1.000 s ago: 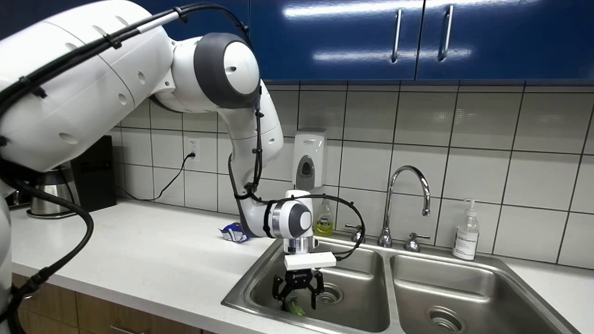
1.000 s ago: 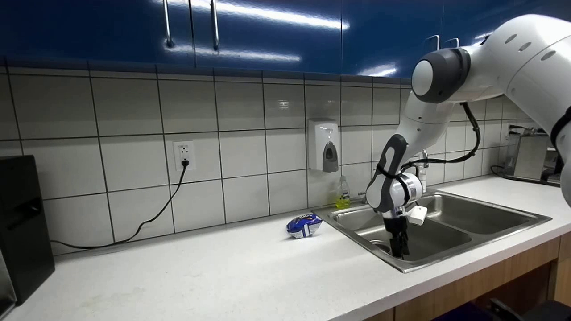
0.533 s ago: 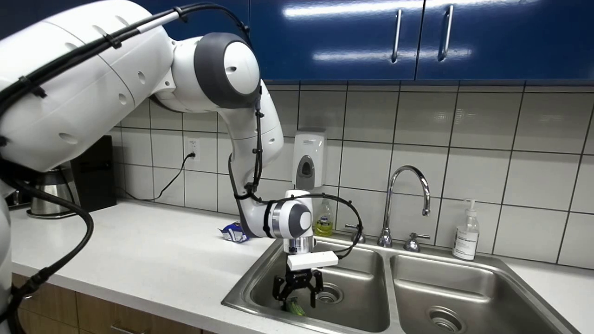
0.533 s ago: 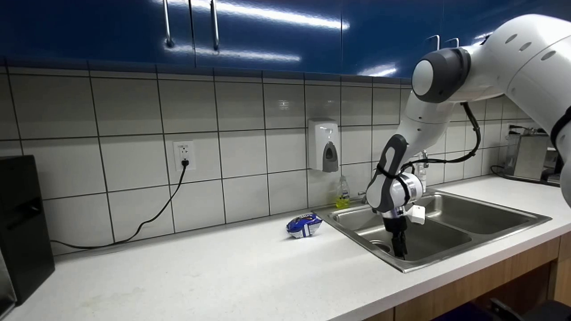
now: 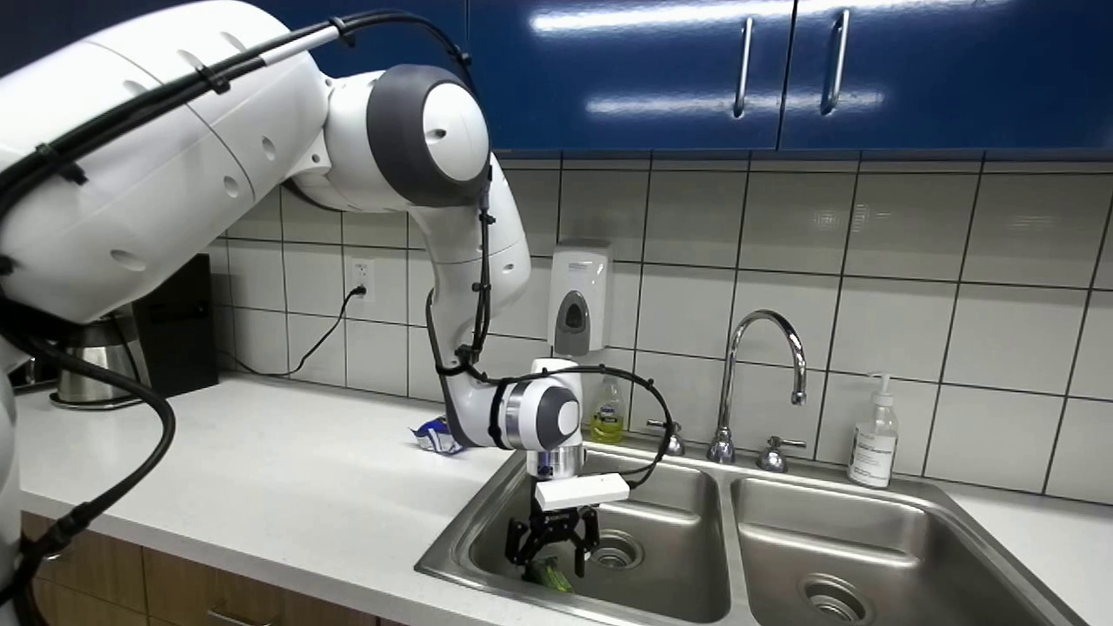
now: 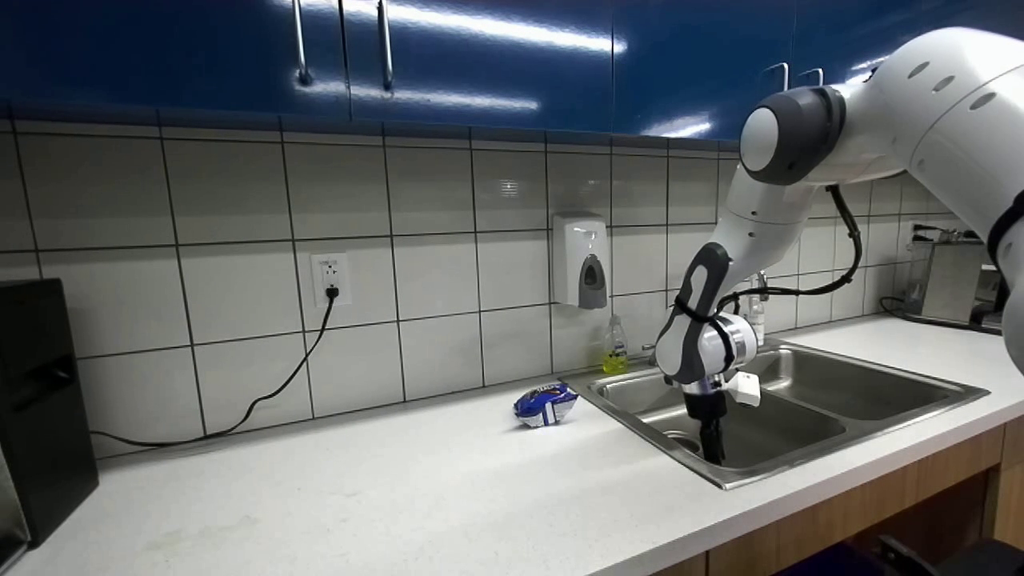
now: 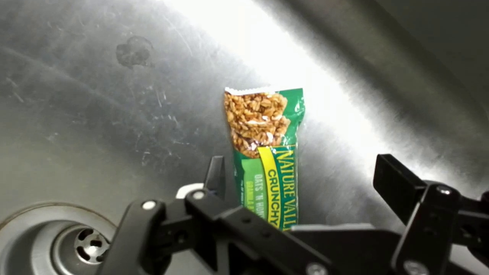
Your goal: Remove the green packet from the sink and put it on the left side of the counter
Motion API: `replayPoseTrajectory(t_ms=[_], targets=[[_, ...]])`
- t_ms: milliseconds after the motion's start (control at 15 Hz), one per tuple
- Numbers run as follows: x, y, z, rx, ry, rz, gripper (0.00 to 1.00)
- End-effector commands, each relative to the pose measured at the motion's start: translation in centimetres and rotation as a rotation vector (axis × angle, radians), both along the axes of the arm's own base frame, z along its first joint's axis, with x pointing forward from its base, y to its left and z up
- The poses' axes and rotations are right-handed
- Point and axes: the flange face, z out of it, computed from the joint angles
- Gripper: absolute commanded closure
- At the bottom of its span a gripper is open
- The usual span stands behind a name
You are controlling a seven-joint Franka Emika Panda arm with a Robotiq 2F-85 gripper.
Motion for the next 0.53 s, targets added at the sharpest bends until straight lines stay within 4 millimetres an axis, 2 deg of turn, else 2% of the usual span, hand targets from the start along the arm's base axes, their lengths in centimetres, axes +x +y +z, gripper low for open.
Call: replayPoseTrajectory(t_ms=[0, 467], targets=[[-0.38, -0.65, -0.33, 0.044, -0.025, 0.0, 0.0], [-0.59, -1.18, -0.72, 0.05, -0.028, -0.009, 0.0]])
